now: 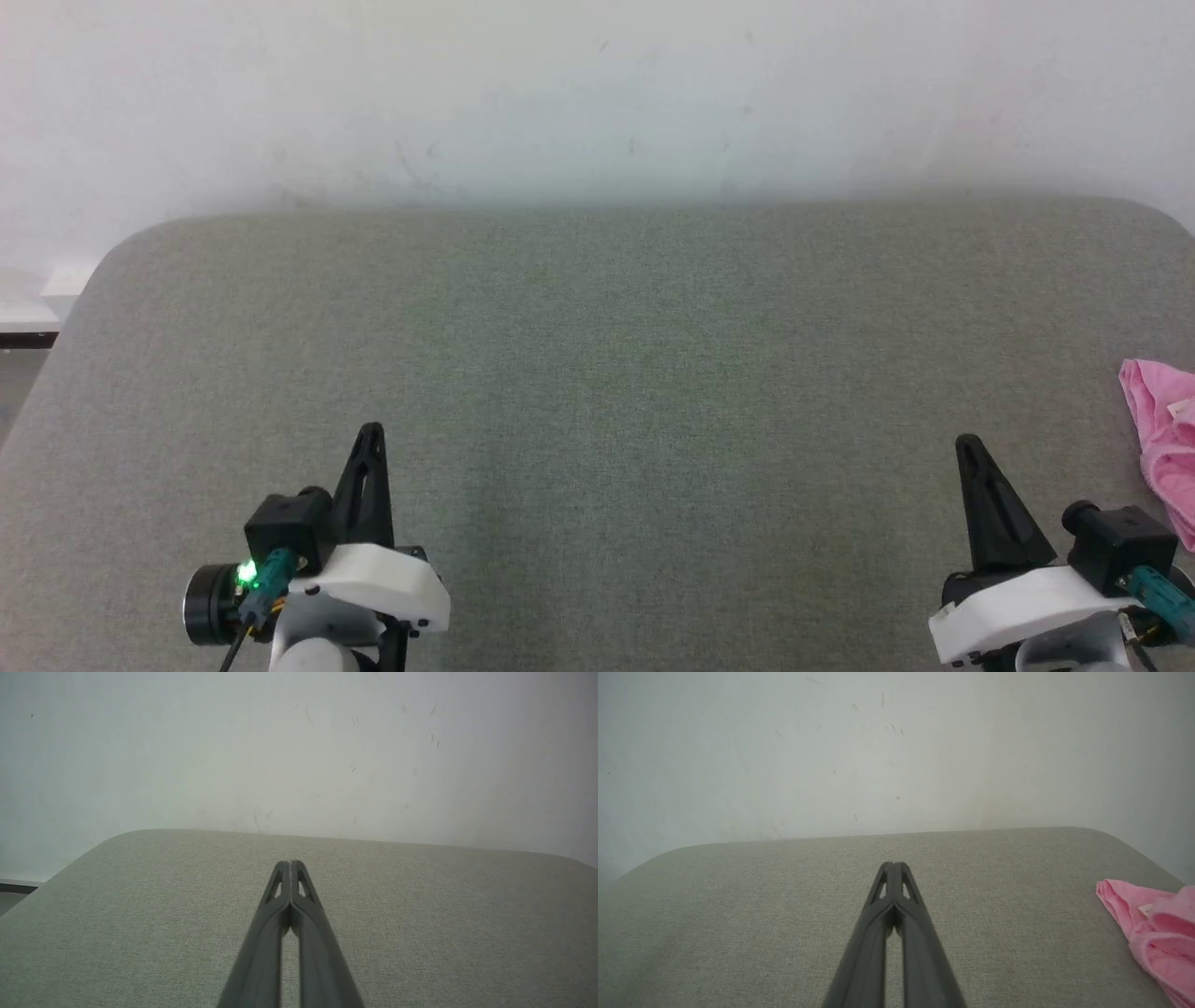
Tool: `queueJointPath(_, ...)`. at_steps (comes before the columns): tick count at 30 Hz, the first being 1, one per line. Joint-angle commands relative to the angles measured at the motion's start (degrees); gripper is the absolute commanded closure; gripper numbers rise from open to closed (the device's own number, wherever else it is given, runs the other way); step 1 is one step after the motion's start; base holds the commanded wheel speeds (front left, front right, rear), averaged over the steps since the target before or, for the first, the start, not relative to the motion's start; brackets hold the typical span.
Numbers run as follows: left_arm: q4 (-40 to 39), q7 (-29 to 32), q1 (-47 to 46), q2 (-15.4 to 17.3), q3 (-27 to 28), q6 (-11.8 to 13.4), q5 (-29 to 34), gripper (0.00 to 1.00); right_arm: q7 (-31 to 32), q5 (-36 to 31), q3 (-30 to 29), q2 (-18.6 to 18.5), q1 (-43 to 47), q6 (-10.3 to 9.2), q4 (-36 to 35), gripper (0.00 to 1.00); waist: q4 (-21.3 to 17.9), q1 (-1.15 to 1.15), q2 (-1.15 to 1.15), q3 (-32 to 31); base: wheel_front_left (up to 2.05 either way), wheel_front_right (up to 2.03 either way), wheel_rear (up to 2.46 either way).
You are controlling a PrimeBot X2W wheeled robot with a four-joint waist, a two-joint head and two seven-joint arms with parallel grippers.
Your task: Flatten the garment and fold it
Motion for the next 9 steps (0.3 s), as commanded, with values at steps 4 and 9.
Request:
queueJointPath(4, -0.89, 0.65, 1.12, -0.1, 0.45, -0.52, 0.97, 1.0, 0.67, -1.02, 0.35, 0.05, -0.67, -0.02, -0.76, 1.0, -0.01, 0.0, 0.0, 0.06, 0.0, 0.0, 0.0)
queueJointPath(9, -1.46, 1.23, 1.27, -0.11, 0.6, -0.73, 1.38, 1.0, 1.26, -1.55, 0.48, 0.06, -0.79, -0.02, -1.06, 1.0, -0.02, 0.0, 0.0, 0.13, 0.0, 0.0, 0.0)
